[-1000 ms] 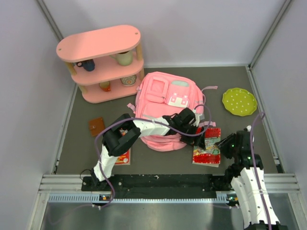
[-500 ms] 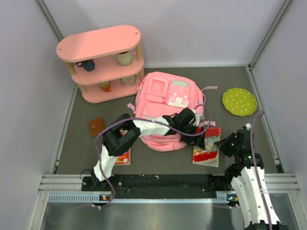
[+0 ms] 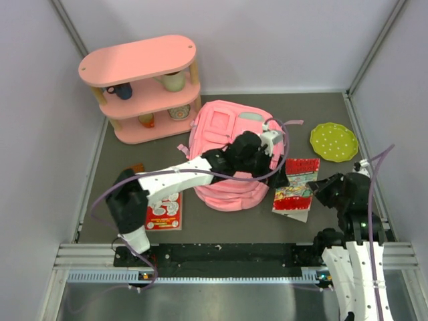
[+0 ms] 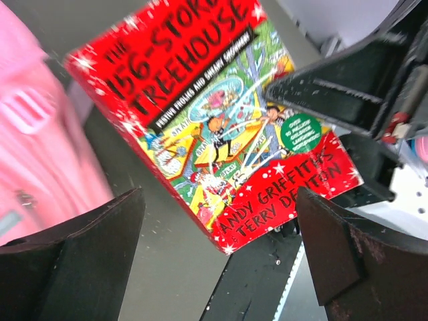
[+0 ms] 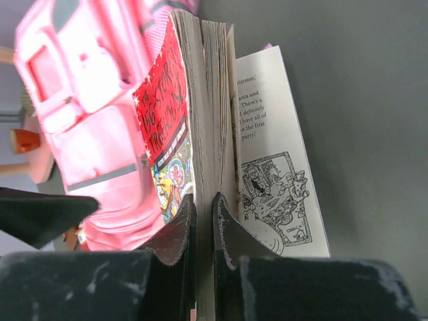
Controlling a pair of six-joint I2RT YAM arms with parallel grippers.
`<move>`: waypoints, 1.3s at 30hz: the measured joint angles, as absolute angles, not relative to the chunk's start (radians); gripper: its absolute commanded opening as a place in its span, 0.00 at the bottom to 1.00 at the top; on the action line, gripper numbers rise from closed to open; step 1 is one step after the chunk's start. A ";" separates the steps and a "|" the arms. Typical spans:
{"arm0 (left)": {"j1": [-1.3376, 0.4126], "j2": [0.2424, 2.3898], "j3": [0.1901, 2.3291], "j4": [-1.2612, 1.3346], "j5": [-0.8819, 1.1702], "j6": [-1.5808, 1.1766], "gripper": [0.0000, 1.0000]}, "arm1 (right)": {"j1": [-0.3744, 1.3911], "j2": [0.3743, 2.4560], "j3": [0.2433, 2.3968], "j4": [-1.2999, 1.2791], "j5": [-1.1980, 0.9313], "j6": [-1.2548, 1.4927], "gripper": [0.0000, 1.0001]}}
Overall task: Pack the student bag
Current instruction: Pick up the book from the center of the board.
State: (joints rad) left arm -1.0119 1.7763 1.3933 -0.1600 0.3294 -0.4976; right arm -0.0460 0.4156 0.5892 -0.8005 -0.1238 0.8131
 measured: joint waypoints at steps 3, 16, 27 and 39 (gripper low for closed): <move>-0.978 1.679 1.383 -0.143 0.294 -0.483 0.98 | -0.046 0.384 0.622 -0.794 -0.146 0.811 0.00; -0.735 1.587 1.164 0.161 0.538 -0.671 0.98 | -0.046 0.349 0.523 -0.386 -0.478 0.971 0.00; -0.739 1.587 1.127 0.423 0.674 -0.809 0.95 | -0.046 0.421 0.411 -0.036 -0.662 1.098 0.00; -0.724 1.602 1.128 0.405 0.660 -0.808 0.00 | -0.046 0.580 0.391 0.113 -0.782 1.057 0.29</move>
State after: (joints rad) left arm -0.7238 1.6020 1.1278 0.4046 0.6601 -0.8078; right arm -0.0460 0.5800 0.3912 0.1127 -0.7822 1.0569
